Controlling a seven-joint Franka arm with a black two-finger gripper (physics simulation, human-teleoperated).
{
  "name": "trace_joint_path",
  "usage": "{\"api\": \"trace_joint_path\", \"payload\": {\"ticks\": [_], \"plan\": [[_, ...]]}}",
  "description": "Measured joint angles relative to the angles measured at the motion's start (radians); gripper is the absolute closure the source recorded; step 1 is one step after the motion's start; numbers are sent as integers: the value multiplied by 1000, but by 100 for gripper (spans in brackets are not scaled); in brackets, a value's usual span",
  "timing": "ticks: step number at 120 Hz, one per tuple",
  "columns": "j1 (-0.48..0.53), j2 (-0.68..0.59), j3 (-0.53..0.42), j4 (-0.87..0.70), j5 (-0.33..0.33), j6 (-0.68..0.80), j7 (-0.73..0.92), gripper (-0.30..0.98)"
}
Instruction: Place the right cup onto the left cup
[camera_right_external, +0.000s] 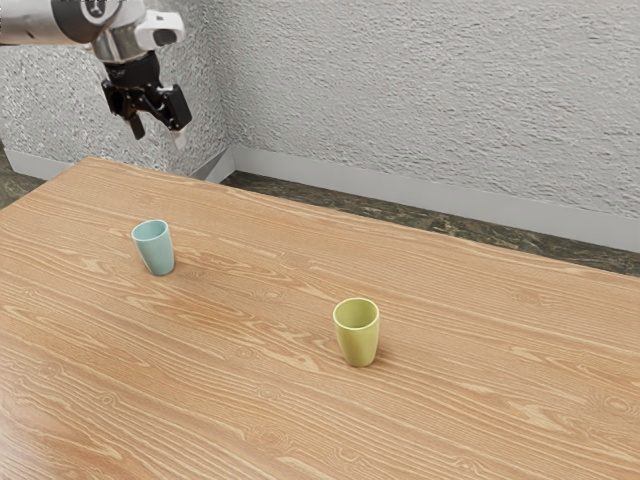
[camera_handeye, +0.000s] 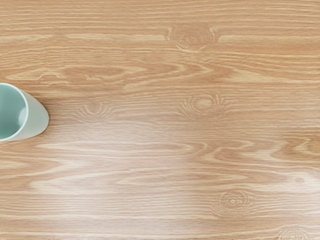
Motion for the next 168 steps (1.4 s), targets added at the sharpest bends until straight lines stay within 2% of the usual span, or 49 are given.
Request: {"api": "trace_joint_path", "payload": {"ticks": [15,26,37,61,83,97,128,168], "plan": [[-33,8,11,-6,18,-15,9,2],[-32,88,6,-1,19,5,15,2],[-77,182,-7,5,-29,71,15,2],[-228,269,-13,5,-111,147,-66,2],[-271,352,-19,-9,-193,209,-178,2],[-309,362,-23,-53,-221,243,-238,2],[-382,378,-62,-94,-227,311,-389,2],[-394,456,-77,-102,-206,388,-533,2]]}}
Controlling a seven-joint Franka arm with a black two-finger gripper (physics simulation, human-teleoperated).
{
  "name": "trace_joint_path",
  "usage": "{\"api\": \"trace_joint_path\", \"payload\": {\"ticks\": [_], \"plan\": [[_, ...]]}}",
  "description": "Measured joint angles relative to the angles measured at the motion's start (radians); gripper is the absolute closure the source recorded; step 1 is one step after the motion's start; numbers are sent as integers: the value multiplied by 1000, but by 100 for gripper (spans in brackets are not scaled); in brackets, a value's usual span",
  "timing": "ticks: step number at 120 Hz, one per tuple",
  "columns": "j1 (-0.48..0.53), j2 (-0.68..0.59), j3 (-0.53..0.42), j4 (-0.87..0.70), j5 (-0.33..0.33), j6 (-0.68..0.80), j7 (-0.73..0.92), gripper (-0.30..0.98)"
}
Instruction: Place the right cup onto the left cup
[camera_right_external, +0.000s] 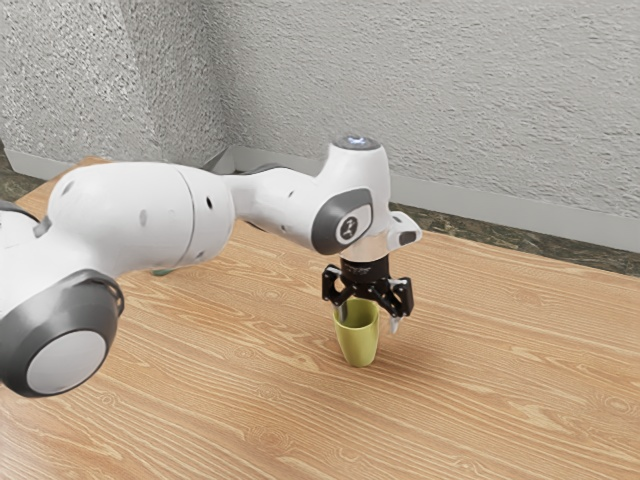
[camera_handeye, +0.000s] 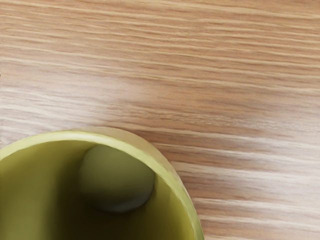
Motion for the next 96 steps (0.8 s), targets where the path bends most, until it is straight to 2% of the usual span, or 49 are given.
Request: {"api": "trace_joint_path", "payload": {"ticks": [28,40,55,65,79,96], "plan": [[6,23,-6,12,8,18,-64,5],[5,23,-6,11,5,21,-86,18],[6,24,-6,9,3,23,-109,44],[6,24,-6,8,3,24,-126,57],[7,25,-6,4,4,24,-146,68],[11,36,-6,-2,3,25,-165,74]]}}
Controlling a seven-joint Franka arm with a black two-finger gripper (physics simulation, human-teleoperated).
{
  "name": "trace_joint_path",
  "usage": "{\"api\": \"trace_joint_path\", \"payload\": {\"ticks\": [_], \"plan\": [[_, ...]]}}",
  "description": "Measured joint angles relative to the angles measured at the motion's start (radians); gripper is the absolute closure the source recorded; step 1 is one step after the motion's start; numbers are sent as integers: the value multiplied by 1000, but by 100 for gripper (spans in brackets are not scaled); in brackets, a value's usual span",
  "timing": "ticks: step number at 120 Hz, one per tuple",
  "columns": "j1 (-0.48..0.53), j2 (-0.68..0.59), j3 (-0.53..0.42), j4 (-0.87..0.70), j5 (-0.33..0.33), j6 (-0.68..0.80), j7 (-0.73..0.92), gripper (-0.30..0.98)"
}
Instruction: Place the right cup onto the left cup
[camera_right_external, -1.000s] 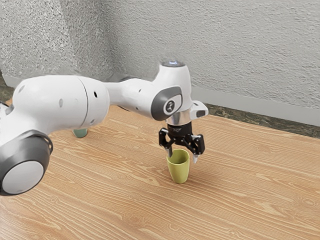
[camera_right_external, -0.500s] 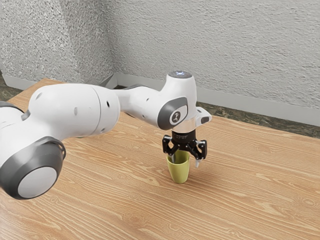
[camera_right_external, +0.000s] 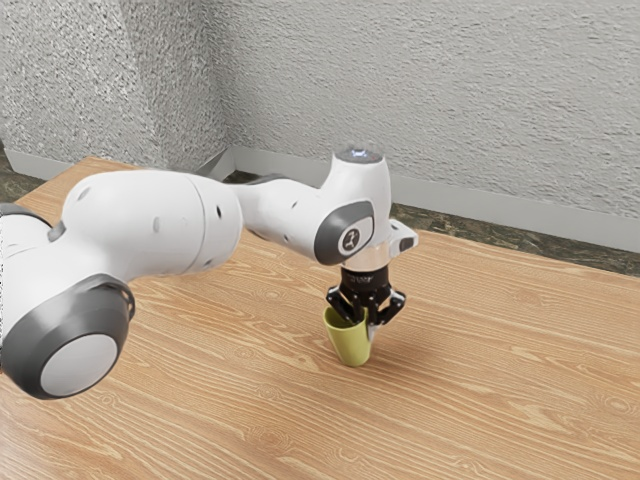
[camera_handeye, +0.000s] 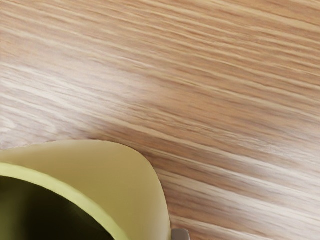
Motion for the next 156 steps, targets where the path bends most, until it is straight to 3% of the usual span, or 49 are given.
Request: {"api": "trace_joint_path", "payload": {"ticks": [33,48,64,82,102,129,156], "plan": [[1,2,3,8,8,-5,-32,78],[8,-32,24,13,38,-48,-42,78],[42,-139,47,-5,121,-119,-53,78],[186,-251,52,-38,222,-176,-57,78],[383,-306,41,-43,283,-205,-50,78],[656,-268,-72,11,299,-213,-33,78],[724,-120,-113,182,281,-223,-8,78]]}}
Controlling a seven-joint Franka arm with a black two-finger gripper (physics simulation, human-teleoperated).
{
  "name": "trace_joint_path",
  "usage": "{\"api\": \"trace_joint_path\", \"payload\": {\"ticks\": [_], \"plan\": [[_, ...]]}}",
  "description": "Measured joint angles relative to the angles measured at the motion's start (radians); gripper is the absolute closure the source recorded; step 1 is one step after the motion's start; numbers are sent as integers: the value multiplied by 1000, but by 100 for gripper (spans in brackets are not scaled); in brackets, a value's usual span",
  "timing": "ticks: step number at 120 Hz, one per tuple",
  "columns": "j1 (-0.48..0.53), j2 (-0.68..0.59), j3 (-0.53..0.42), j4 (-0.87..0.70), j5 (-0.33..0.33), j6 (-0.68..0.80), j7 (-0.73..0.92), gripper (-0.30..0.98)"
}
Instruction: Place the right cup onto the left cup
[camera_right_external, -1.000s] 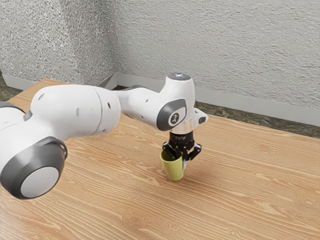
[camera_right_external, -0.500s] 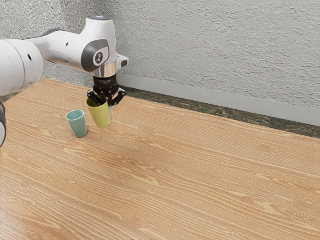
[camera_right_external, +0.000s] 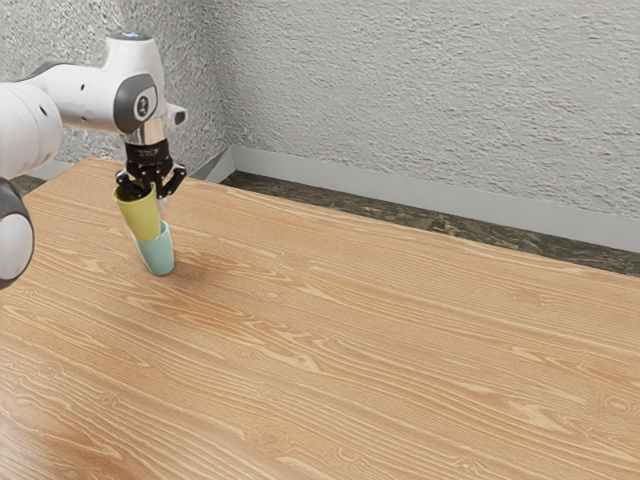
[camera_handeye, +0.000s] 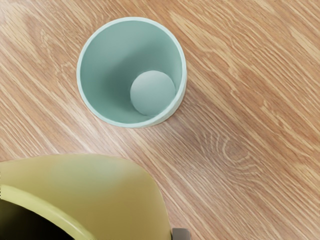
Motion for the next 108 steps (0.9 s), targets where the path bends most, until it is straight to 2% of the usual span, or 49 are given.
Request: {"api": "trace_joint_path", "payload": {"ticks": [48,108], "plan": [[96,207,-30,257,-11,-56,43,78],[144,318,-56,436,-22,-128,93,78]]}}
